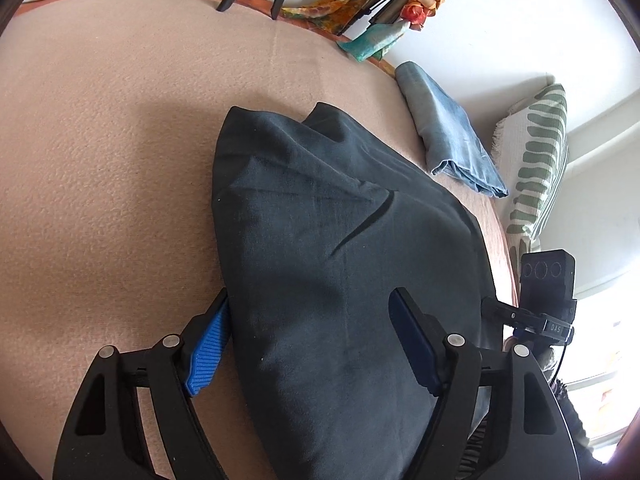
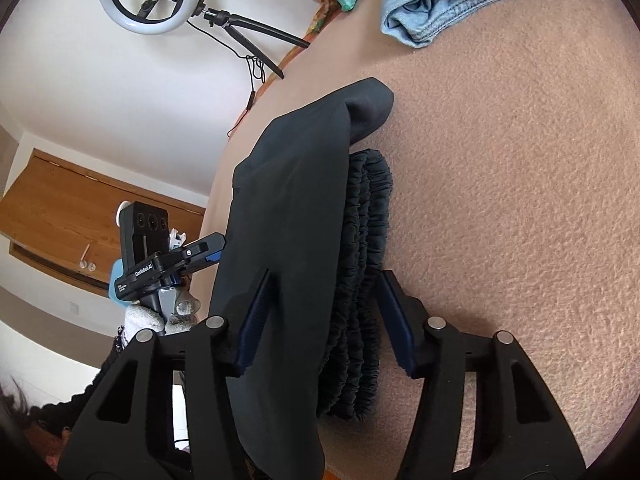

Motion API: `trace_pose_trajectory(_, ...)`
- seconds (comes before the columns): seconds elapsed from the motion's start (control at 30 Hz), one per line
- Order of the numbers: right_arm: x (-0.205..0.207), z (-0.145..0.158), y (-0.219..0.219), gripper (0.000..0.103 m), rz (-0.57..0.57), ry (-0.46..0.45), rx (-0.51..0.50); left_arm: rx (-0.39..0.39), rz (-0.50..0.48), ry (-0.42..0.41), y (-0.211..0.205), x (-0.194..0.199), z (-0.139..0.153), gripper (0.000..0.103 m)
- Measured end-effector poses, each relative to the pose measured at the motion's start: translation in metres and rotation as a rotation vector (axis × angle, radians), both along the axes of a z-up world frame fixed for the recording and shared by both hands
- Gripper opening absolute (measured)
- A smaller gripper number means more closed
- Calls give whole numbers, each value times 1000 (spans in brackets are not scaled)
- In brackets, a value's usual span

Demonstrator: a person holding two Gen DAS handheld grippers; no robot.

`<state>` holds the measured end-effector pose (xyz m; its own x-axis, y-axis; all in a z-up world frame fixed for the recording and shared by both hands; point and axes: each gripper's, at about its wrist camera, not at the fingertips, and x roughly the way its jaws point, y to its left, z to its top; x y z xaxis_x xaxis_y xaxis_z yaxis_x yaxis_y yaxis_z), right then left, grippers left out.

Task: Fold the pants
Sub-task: 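Lift the dark pants with the right tool while the left tool grasps them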

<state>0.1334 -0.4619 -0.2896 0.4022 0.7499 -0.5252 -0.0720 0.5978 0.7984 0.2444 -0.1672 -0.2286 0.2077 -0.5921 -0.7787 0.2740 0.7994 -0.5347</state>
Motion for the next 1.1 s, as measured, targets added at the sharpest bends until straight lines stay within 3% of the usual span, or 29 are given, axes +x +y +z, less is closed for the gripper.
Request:
trace_pose_trajectory(0.13,3,0,3,58,-23,-1,-5,-1,-1,-6,-1,-1,0,75)
trace_pose_trajectory(0.27,5,3,15,29,-18,-25,-5,2,1,-12,-1,-2,0,70)
trace_pose_trajectory(0.3,4,7,17,27,-14,-42,-12,5,3,-15,-1,-2,0,68)
trace_pose_trajectory(0.4,4,13,20,26,-13,-62,-53,2,11,-10,2,-2,-1,63)
trace_pose_trajectory(0.5,9,1,17,48,-44,-3,-46,-8,25,-4,5,-1,-1,60)
trace_pose_trajectory(0.57,10,-5,13,48,-69,0,10,-3,28,-9,5,-2,-1,55)
trace_pose_trajectory(0.6,11,-4,14,45,-69,1,5,0,30,-10,5,-3,-1,48)
trace_pose_trajectory(0.63,11,-2,17,35,-70,-2,-5,1,35,-9,6,-3,-1,44)
trace_pose_trajectory(0.7,9,8,21,27,-72,-24,-44,-16,56,-6,10,-4,-1,26)
trace_pose_trajectory(0.77,6,20,29,25,-66,-53,-103,-42,68,-10,14,-7,2,17)
trace_pose_trajectory(0.97,-1,57,52,23,-40,-139,-250,-66,47,-89,12,-20,20,7)
trace_pose_trajectory(1.1,-8,79,67,23,-11,-199,-344,-79,19,-136,5,-29,35,7)
